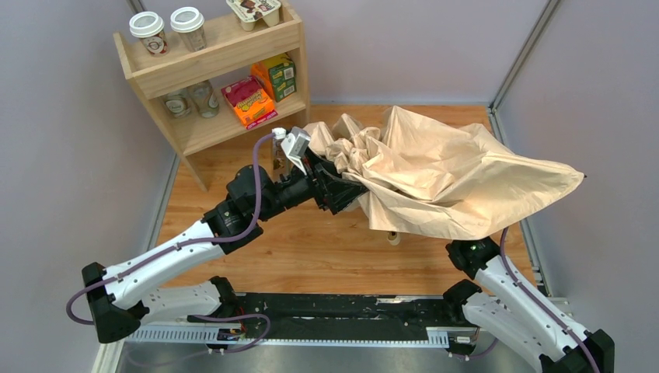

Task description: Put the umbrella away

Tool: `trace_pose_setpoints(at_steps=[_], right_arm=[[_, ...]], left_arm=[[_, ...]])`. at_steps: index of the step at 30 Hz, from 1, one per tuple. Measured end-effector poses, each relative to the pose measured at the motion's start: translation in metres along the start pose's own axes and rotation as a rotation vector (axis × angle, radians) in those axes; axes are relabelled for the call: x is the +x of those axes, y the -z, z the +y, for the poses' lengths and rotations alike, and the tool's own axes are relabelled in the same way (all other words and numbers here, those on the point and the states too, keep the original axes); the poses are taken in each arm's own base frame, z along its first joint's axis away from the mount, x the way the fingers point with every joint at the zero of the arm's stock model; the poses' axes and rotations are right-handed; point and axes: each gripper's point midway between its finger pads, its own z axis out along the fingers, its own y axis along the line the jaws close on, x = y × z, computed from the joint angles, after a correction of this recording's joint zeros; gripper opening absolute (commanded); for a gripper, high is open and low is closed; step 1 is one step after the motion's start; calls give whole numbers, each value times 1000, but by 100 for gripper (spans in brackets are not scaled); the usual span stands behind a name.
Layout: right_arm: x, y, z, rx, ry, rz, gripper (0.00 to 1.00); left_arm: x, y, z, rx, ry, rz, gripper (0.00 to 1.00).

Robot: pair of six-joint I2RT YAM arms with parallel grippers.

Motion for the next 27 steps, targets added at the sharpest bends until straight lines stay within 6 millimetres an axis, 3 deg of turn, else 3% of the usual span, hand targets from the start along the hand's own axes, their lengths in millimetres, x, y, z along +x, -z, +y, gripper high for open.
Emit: trace_pose_setpoints(at_steps=[5,6,8,9,10,11,19,27], right_arm=[[0,-1,1,3,0,-4,0],[-1,-1,1,2,-1,-5,0],[-1,-1,1,3,-1,-5,0],[0,-2,1,3,-3,-3,0],[1,-2,1,10,-8,3,0],[4,-1,-1,20,-15,11,0],[21,6,-4,95,-87,-1,0],[28,3,5,48,-142,-5,0]], left_arm=[[-3,2,-2,-1,36,-8,78],[-3,2,-2,-3,38,-10,74],[-4,3,0,-19,46,-15,52],[-4,3,3,-35,52,-15,54],[-4,4,6,-53,55,-15,69],[-4,5,10,-81,54,-6,75],[-10,17,20,-162,25,33,76],[-27,52,16,-164,-6,-47,77]])
